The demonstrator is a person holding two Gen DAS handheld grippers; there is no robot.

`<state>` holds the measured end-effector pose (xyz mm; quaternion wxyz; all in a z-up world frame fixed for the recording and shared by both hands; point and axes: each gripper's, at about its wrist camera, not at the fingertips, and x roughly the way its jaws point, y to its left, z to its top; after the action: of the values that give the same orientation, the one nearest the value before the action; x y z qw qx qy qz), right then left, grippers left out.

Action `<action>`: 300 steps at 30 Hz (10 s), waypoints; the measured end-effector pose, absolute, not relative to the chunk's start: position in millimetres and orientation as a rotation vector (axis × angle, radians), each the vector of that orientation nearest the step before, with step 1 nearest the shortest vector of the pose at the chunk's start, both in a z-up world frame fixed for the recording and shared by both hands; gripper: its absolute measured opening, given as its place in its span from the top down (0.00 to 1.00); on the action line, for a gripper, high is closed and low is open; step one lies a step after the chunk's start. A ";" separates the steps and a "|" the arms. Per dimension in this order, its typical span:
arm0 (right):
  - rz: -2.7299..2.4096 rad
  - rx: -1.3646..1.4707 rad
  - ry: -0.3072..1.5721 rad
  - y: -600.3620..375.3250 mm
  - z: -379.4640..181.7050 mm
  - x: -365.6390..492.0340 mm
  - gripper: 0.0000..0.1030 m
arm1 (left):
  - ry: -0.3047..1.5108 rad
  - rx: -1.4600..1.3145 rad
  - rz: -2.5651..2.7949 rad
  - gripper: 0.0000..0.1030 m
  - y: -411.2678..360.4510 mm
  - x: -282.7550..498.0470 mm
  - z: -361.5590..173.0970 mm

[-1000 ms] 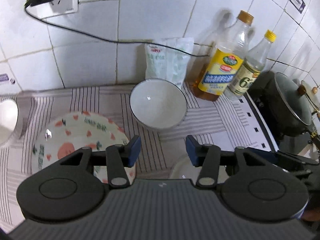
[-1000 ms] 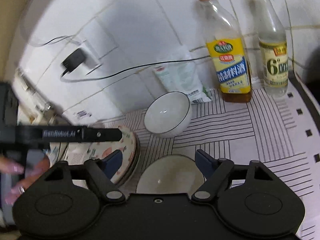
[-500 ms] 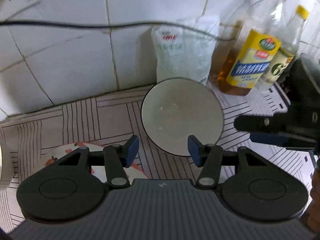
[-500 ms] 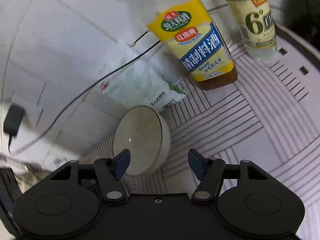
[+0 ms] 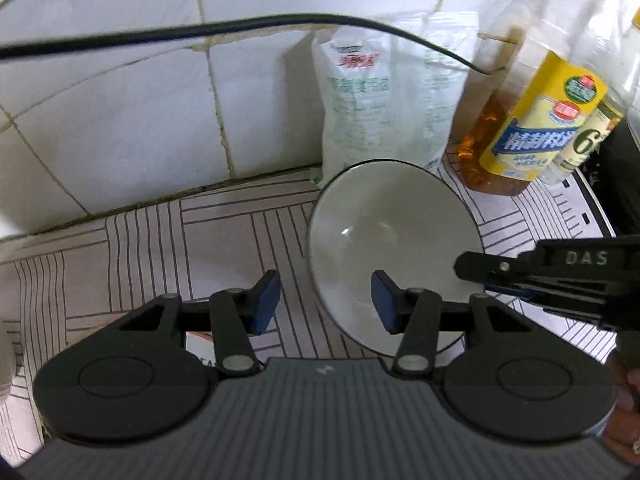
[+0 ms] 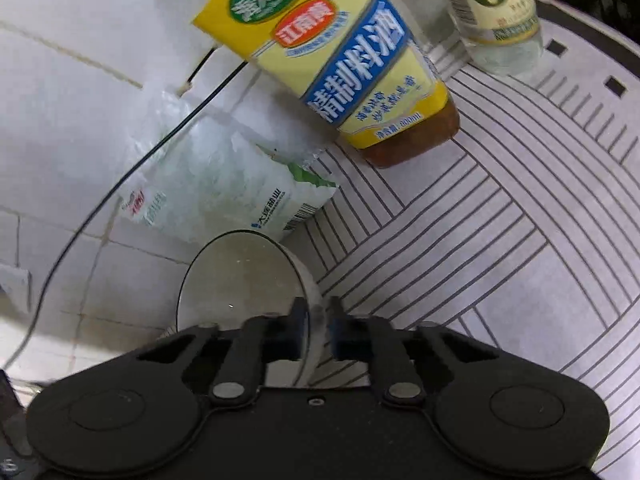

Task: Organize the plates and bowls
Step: 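Close both grippers on the second bowl rim and lift it, then lower the second bowl into the first bowl and open both grippers, then move both grippers to the white bowl beside the rice cooker, then close both grippers on the bowl rim and lift it, then lower the bowl into the bowl stack and open both grippers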

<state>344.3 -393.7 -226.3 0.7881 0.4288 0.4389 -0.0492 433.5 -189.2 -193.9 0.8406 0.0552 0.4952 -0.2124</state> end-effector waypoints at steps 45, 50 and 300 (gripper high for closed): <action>0.166 0.865 0.820 -428.9 -130.2 184.5 0.85 | 1.074 0.035 -0.466 0.83 -183.9 257.8 -101.4; 0.180 0.861 0.847 -432.0 -139.4 177.8 0.85 | 1.111 0.026 -0.445 0.83 -185.1 246.1 -112.4; 0.146 -0.174 0.851 -287.6 -124.7 166.9 0.08 | 1.306 -0.108 -0.487 0.75 -165.6 268.5 -134.1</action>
<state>166.9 -287.6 -124.7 0.9046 -0.0841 0.4119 0.0708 268.5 -165.6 -134.1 0.7655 -0.0499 0.6010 -0.2244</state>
